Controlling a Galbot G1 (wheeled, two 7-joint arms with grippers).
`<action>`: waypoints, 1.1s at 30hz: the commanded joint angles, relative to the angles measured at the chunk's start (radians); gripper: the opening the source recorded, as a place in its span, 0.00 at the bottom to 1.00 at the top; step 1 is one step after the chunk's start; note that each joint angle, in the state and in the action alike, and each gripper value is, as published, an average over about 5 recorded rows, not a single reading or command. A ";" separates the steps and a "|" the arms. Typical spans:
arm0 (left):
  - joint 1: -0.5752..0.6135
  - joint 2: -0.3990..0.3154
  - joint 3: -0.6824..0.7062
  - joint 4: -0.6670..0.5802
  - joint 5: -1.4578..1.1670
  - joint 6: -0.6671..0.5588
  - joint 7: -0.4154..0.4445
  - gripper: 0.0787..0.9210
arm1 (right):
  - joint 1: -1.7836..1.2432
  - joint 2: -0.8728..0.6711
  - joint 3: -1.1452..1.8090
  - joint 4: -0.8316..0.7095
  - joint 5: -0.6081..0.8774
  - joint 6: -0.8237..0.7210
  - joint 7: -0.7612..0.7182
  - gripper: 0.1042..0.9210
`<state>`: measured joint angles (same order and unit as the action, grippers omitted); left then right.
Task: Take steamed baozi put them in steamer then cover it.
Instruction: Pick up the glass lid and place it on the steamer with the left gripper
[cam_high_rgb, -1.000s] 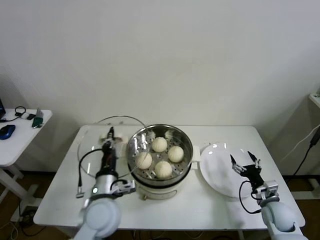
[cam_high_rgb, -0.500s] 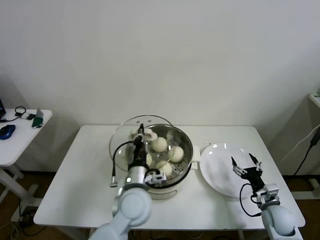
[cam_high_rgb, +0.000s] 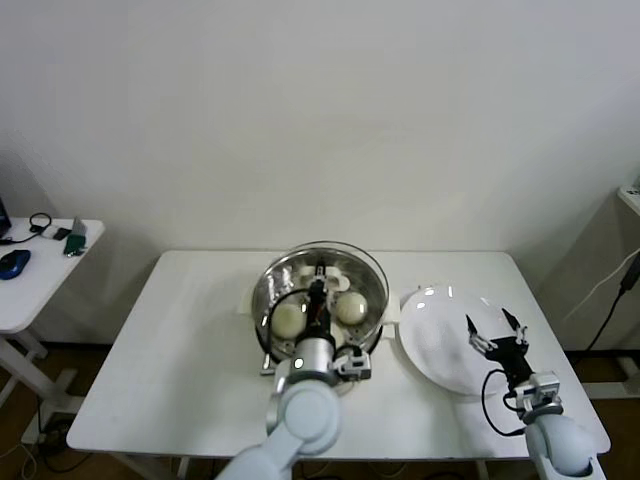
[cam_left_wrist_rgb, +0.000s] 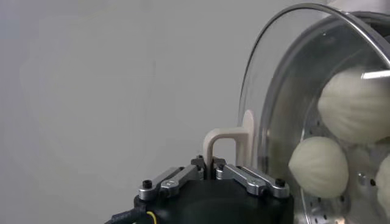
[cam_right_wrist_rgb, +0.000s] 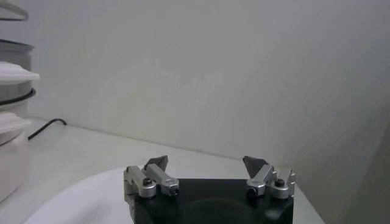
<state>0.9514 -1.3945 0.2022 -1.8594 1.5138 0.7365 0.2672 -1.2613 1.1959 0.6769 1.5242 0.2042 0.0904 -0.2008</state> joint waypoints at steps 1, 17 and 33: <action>-0.012 -0.028 0.025 0.057 0.042 0.030 0.010 0.08 | 0.004 0.003 0.004 -0.007 -0.005 0.002 0.000 0.88; 0.011 -0.026 -0.010 0.075 0.088 0.012 0.010 0.08 | 0.013 0.009 0.004 -0.019 -0.006 0.008 -0.006 0.88; -0.005 -0.024 0.005 0.093 0.035 0.031 -0.018 0.08 | 0.004 0.020 0.019 -0.020 -0.010 0.015 -0.019 0.88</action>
<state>0.9474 -1.4218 0.2025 -1.7740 1.5722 0.7371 0.2629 -1.2563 1.2129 0.6917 1.5049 0.1947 0.1051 -0.2170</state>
